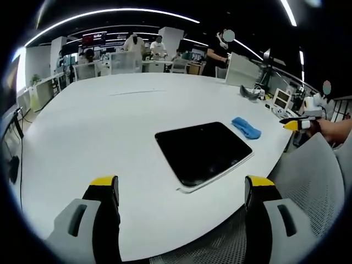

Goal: Wipe the mirror surface with the cleaning cloth until all visible marks leave the cleaned area.

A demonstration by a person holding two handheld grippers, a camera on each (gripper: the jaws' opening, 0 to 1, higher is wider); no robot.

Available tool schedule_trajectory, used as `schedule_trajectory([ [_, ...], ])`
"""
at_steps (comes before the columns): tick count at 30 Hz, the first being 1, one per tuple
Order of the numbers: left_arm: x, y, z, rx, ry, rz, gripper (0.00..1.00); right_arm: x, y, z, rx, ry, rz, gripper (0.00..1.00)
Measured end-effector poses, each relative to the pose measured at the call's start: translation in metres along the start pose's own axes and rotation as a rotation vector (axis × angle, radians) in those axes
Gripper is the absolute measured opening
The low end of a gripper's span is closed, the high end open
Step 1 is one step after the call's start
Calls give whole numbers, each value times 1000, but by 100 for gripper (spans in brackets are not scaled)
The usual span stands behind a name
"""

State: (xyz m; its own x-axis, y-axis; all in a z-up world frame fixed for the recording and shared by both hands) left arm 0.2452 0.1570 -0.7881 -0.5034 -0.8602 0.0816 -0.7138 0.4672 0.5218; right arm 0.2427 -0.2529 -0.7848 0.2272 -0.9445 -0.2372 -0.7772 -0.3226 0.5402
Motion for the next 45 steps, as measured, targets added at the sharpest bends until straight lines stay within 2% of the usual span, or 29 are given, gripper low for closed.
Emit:
schedule_trajectory([
  [6, 1, 0, 0, -1, -2, 5, 94, 1, 1, 1, -8, 11, 6, 98],
  [15, 0, 1, 0, 3, -2, 5, 94, -7, -6, -14, 1, 21, -4, 97],
  [21, 0, 0, 0, 1, -5, 6, 94, -10, -21, -39, 18, 37, -6, 90],
  [28, 1, 0, 1, -8, -13, 6, 92, -26, -57, -53, -28, 99, -19, 73],
  [32, 1, 0, 2, -11, -18, 10, 91, -28, -78, -49, -61, 105, -19, 64],
  [36, 2, -1, 2, -16, -22, 15, 90, -26, -96, -39, -93, 86, -3, 50],
  [38, 2, -1, 2, -15, -24, 16, 90, -25, -104, -32, -117, 83, -2, 47],
  [41, 3, -1, 2, -11, -22, 17, 90, -23, -112, -20, -160, 89, 10, 39],
  [45, 2, -1, 2, -9, -18, 16, 90, -22, -121, -12, -186, 92, 28, 30],
])
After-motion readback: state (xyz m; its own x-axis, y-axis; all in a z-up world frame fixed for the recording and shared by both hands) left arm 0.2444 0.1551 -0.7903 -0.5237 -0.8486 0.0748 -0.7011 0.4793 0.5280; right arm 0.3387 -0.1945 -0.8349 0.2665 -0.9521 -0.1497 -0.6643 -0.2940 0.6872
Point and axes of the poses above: the point that each gripper's makers call its tool centre point, and the gripper's own axes: y roughly backward along the fingers, x roughly to its right, z roughly out of its underside, the point moved 3 cm from there along y, roughly backward along the fingers, and after that the axes turned 5 degrees about -y, right-handed, at the moved point
